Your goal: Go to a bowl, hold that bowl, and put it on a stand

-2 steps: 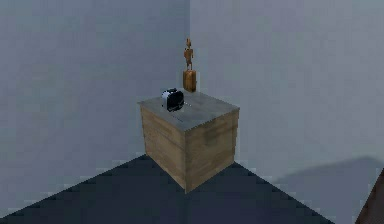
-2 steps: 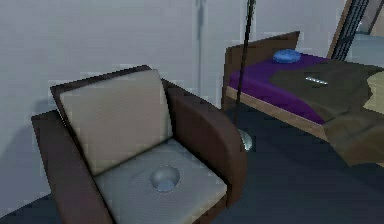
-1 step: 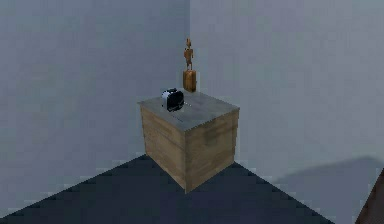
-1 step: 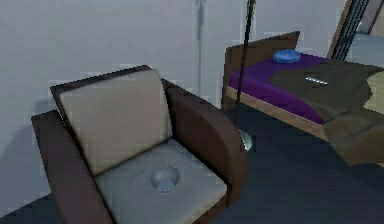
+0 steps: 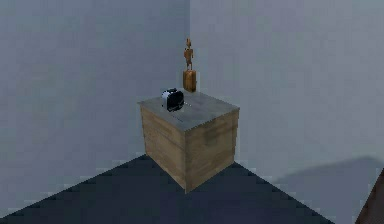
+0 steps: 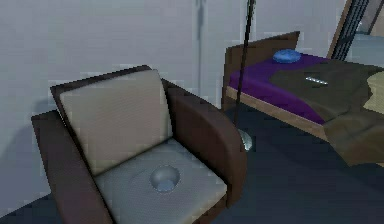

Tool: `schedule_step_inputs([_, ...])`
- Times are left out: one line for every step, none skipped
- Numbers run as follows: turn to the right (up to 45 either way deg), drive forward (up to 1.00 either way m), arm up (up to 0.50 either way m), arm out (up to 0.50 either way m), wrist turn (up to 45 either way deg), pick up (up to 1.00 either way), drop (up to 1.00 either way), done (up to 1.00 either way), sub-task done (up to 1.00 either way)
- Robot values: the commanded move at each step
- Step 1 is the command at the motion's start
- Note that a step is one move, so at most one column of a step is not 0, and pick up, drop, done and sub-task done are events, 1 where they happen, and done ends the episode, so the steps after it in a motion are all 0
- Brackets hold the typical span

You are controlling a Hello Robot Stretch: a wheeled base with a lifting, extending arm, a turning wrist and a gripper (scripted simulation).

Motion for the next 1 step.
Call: schedule_step_inputs([0.0,0.0,0.0,0.46,0.0,0.0,0.0,0.0,0.0])
